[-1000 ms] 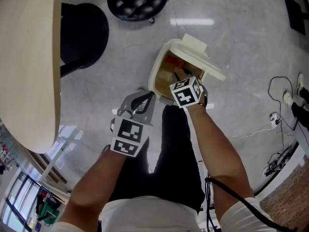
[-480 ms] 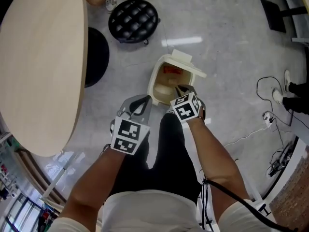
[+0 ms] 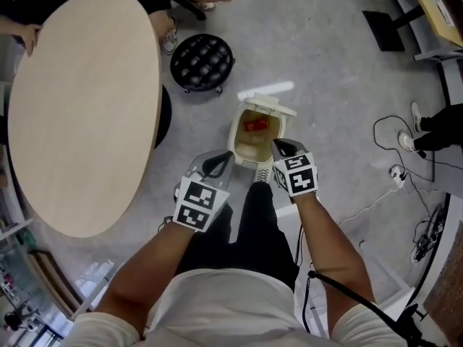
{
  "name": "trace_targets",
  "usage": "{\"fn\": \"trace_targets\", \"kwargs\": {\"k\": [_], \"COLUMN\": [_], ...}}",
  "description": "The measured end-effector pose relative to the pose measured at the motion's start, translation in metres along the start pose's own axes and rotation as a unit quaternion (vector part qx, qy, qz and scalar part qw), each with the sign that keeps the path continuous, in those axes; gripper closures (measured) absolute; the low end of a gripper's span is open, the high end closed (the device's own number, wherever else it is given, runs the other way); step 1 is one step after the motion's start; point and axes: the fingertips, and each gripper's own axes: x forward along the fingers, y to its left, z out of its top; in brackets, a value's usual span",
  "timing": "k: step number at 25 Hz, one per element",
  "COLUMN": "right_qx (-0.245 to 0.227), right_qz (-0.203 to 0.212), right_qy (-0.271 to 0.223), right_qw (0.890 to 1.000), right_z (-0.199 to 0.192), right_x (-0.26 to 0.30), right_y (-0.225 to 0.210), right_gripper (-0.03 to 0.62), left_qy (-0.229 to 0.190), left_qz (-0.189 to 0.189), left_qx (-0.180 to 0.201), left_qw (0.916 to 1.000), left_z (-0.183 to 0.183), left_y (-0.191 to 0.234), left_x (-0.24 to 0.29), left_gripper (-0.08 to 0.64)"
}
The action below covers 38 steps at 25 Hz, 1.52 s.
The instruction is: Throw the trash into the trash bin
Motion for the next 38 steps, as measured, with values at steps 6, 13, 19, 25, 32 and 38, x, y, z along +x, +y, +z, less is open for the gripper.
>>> {"fn": "trace_targets", "kwargs": {"k": [6, 13, 19, 25, 32, 38], "right_qx": [0.085, 0.079, 0.068, 0.058, 0.042, 0.018], "right_qz": [0.04, 0.063, 0.015, 0.003, 0.019, 0.031], "right_qy": [-0.094, -0.21, -0.26, -0.287, -0.314, -0.338], "right_qw": [0.991, 0.973, 0.963, 0.956, 0.948, 0.94], "right_z": [0.045, 0.103, 0.105, 0.098, 0.097, 0.09], "right_x": [-0.085, -0.197, -0.278, -0.321, -0.349, -0.384], "right_y": [0.028, 0.091, 0.121, 0.125, 0.117, 0.117], "right_gripper": [0.589, 0.59, 0.591, 0.591, 0.591, 0.591], "left_qy": [-0.046, -0.108, -0.157, -0.202, -0.208, -0.239], "left_qz": [-0.013, -0.037, -0.058, -0.058, -0.04, -0.007], "left_qx": [0.041, 0.077, 0.078, 0.093, 0.065, 0.028], "left_qw": [0.998, 0.9905, 0.9829, 0.9732, 0.9751, 0.9705], "left_z": [0.04, 0.088, 0.11, 0.131, 0.125, 0.132], "left_y": [-0.014, -0.033, -0.064, -0.087, -0.092, -0.109], "left_x": [-0.05, -0.121, -0.17, -0.196, -0.197, -0.207], "left_gripper": [0.554, 0.554, 0.554, 0.552, 0.554, 0.554]}}
